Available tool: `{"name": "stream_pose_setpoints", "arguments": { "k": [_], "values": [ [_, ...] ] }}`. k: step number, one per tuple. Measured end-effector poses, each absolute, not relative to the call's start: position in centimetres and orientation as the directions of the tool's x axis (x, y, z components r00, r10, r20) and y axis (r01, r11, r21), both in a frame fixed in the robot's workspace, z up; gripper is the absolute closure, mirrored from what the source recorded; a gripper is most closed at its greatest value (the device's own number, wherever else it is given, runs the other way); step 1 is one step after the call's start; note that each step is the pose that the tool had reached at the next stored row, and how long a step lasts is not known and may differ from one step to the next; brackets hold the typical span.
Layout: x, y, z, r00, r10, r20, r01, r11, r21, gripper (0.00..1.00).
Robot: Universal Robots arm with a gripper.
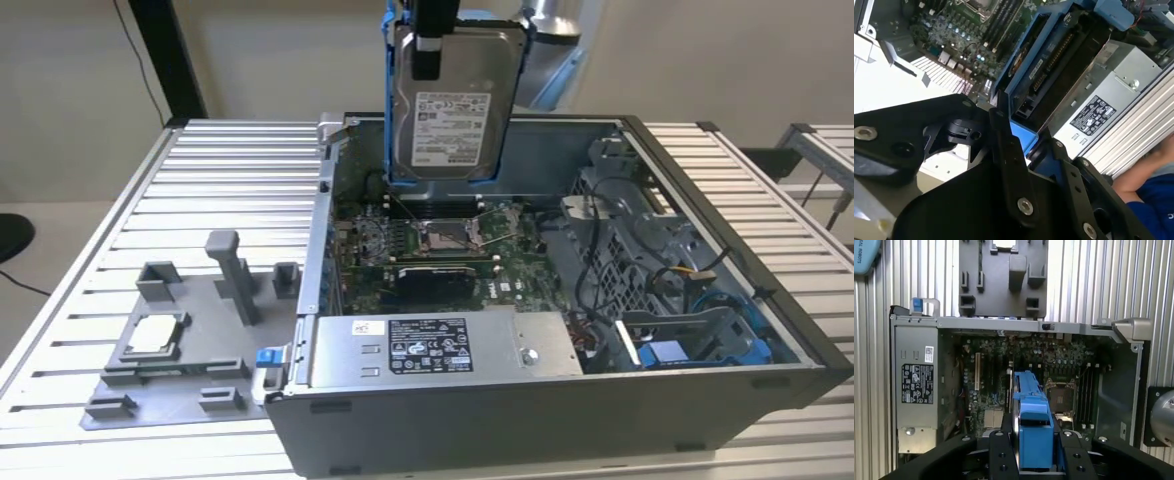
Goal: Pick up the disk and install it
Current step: 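Pick up the disk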
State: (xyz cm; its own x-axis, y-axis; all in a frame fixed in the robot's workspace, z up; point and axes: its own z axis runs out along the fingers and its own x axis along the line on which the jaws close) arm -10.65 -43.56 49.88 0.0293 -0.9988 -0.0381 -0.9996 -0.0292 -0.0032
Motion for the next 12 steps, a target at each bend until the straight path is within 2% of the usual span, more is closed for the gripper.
{"name": "stream_pose_setpoints", "arguments": {
  "k": [12],
  "values": [
    [-8.1,-46.4,49.9,0.029,-0.999,-0.038,-1.0,-0.029,0.001,1.0]
  ]
}}
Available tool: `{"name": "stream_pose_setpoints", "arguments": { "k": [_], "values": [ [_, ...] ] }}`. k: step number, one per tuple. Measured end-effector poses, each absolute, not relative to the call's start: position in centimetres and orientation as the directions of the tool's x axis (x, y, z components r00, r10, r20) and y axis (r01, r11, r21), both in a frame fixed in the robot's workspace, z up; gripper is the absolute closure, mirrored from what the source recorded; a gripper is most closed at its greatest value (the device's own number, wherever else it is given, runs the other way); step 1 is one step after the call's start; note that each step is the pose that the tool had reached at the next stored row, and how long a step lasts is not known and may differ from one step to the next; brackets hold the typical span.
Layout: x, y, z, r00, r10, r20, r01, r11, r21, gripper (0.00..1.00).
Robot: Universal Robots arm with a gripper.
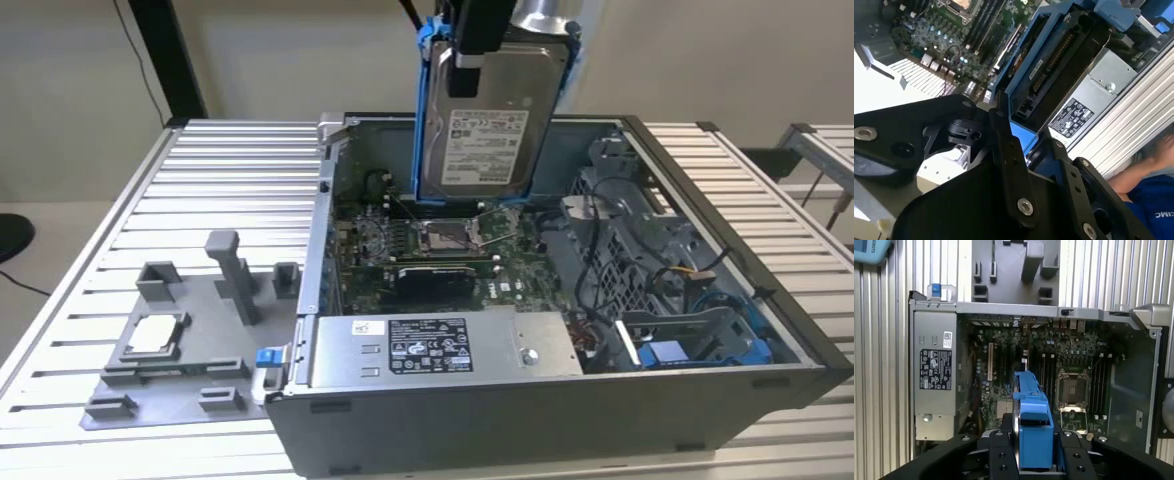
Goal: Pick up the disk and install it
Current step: 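Pick up the disk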
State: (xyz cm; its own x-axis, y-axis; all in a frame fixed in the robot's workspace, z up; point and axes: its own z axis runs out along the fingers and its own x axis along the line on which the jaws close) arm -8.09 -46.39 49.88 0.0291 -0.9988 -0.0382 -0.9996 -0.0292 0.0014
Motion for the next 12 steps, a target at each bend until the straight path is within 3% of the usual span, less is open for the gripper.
{"name": "stream_pose_setpoints", "arguments": {
  "k": [12],
  "values": [
    [-5.3,-48.7,49.9,0.029,-0.999,-0.038,-1.0,-0.029,0.01,1.0]
  ]
}}
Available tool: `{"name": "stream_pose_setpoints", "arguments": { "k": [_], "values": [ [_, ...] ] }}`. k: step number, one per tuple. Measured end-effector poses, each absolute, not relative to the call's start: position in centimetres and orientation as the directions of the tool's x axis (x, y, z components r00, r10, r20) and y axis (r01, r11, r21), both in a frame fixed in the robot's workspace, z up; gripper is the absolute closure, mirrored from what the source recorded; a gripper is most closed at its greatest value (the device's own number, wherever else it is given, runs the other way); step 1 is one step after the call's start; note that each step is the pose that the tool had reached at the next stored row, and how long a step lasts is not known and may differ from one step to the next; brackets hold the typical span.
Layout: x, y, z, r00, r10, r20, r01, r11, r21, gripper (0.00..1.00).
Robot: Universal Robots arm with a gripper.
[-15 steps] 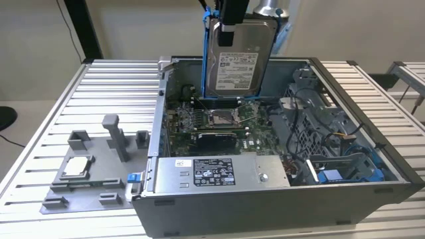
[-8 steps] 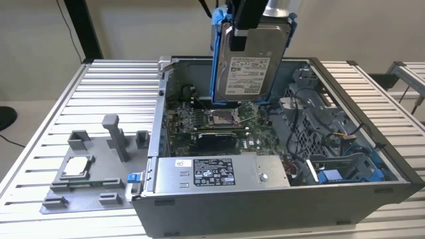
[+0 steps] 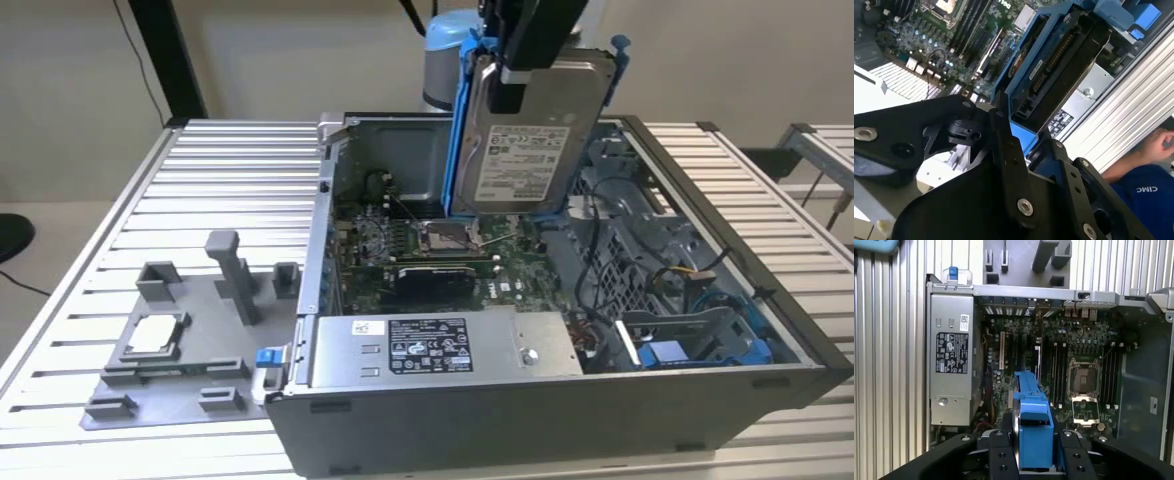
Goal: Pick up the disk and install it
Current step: 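Pick up the disk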
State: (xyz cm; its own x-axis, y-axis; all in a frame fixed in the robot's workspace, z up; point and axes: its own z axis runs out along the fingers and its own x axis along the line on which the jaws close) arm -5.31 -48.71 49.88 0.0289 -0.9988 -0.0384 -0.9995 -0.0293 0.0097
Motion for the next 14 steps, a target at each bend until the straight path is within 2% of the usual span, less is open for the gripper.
{"name": "stream_pose_setpoints", "arguments": {
  "k": [14],
  "values": [
    [-3.5,-50.9,49.9,0.029,-0.999,-0.039,-0.999,-0.029,0.012,1.0]
  ]
}}
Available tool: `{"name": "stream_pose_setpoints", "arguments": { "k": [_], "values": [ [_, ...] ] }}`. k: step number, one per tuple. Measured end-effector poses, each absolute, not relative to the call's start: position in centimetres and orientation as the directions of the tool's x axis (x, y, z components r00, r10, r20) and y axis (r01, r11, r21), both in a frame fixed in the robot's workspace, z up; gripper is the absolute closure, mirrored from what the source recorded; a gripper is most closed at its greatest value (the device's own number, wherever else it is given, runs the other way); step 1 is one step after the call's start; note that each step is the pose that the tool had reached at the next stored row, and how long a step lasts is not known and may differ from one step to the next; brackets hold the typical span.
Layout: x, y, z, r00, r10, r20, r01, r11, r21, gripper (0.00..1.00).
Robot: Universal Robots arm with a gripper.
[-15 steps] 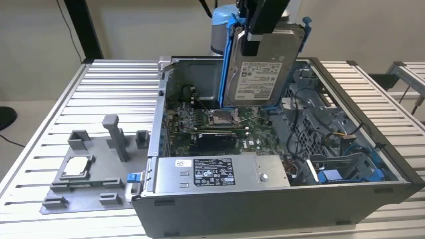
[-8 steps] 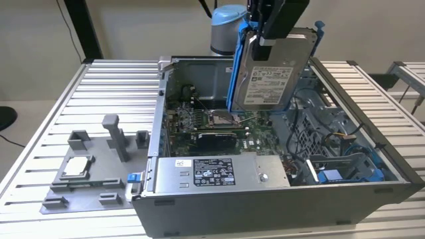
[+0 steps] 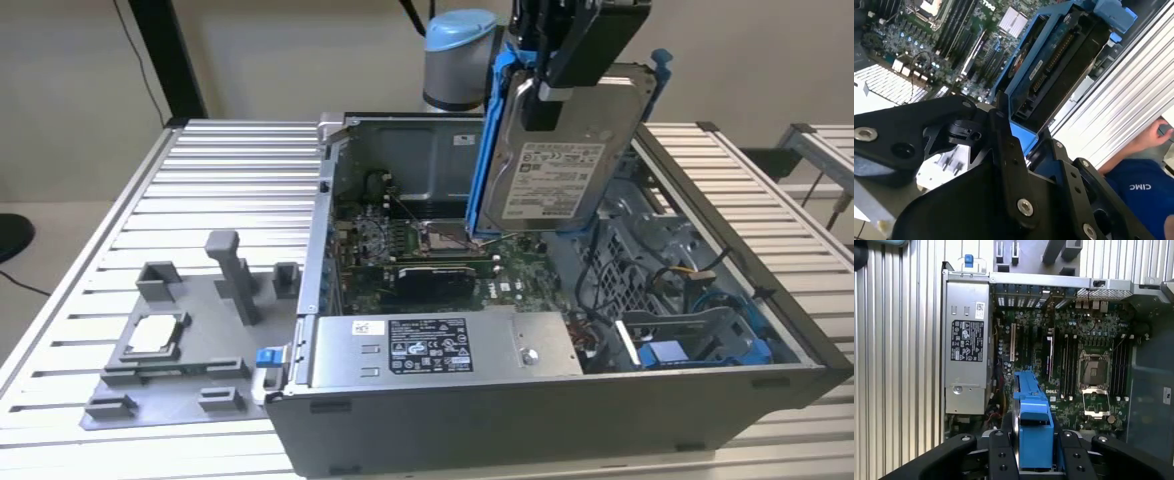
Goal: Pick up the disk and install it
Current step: 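Pick up the disk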
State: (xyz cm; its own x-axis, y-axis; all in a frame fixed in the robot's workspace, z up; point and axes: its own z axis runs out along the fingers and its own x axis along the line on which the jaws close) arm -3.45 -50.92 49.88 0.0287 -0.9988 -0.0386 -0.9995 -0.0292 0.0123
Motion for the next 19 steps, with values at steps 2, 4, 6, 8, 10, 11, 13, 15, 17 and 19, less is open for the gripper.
{"name": "stream_pose_setpoints", "arguments": {
  "k": [2,4,6,8,10,11,13,15,17,19],
  "values": [
    [-3.5,-50.9,49.9,0.029,-0.999,-0.039,-1.0,-0.029,0.012,1.0],
    [-3.4,-51.0,49.9,0.029,-0.999,-0.039,-0.999,-0.029,0.012,1.0],
    [-3.4,-51.4,49.9,0.029,-0.999,-0.039,-0.999,-0.029,0.012,1.0],
    [-3.2,-52.1,49.9,0.029,-0.999,-0.039,-0.999,-0.029,0.013,1.0],
    [-3.1,-52.8,49.9,0.029,-0.999,-0.039,-0.999,-0.029,0.013,1.0],
    [-3.0,-53.1,49.9,0.029,-0.999,-0.039,-0.999,-0.029,0.014,1.0],
    [-2.7,-53.7,49.9,0.029,-0.999,-0.039,-0.999,-0.029,0.014,1.0],
    [-2.2,-54.1,49.9,0.029,-0.999,-0.039,-0.999,-0.029,0.014,1.0],
    [-1.6,-54.5,49.9,0.029,-0.999,-0.039,-0.999,-0.029,0.014,1.0],
    [-1.0,-54.9,49.8,0.029,-0.999,-0.039,-0.999,-0.029,0.014,1.0]
  ]
}}
